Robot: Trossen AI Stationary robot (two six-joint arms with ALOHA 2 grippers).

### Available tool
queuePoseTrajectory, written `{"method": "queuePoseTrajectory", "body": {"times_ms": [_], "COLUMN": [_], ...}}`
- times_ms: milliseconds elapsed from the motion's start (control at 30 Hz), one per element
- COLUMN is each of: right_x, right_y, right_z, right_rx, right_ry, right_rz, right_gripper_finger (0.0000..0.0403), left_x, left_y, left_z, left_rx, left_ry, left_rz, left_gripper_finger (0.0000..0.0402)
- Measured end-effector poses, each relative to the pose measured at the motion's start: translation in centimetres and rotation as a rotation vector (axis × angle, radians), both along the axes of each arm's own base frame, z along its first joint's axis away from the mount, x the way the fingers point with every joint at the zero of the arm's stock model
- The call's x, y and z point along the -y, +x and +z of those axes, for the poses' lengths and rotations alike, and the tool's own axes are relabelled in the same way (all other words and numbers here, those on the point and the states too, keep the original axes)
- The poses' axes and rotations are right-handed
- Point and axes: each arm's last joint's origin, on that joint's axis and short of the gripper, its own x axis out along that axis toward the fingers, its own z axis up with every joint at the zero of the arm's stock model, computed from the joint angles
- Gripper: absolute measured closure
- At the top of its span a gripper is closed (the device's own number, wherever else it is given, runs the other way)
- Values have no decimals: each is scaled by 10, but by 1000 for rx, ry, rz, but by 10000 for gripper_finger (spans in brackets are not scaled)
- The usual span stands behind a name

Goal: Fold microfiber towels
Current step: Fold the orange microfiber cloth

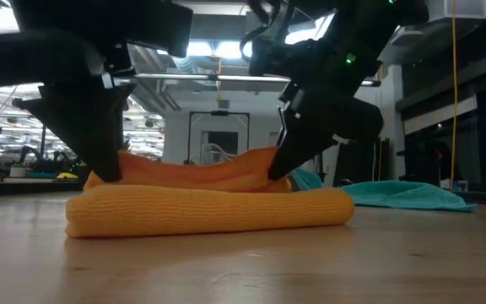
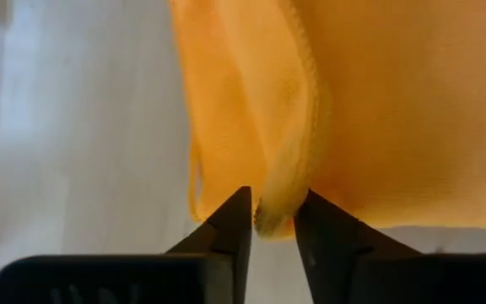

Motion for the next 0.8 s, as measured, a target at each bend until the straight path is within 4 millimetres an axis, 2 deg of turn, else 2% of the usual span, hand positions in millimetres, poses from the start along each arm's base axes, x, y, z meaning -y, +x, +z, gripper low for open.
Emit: {"method": "queuePoseTrajectory", "body": {"times_ms": [267, 800], "right_x": [0, 0], "right_y": [0, 0], "right_z": [0, 0], "right_rx": [6, 3], "right_ry": [-19, -20], "right_rz": [-5, 6], "right_gripper_finger": [350, 344], "left_x": [-5, -4], "left_y": [-3, -4], "left_z": [0, 0], "left_rx": [-26, -26], "left_ry": [20, 18], "left_rz": [55, 57], "left_gripper_finger": [285, 281]}}
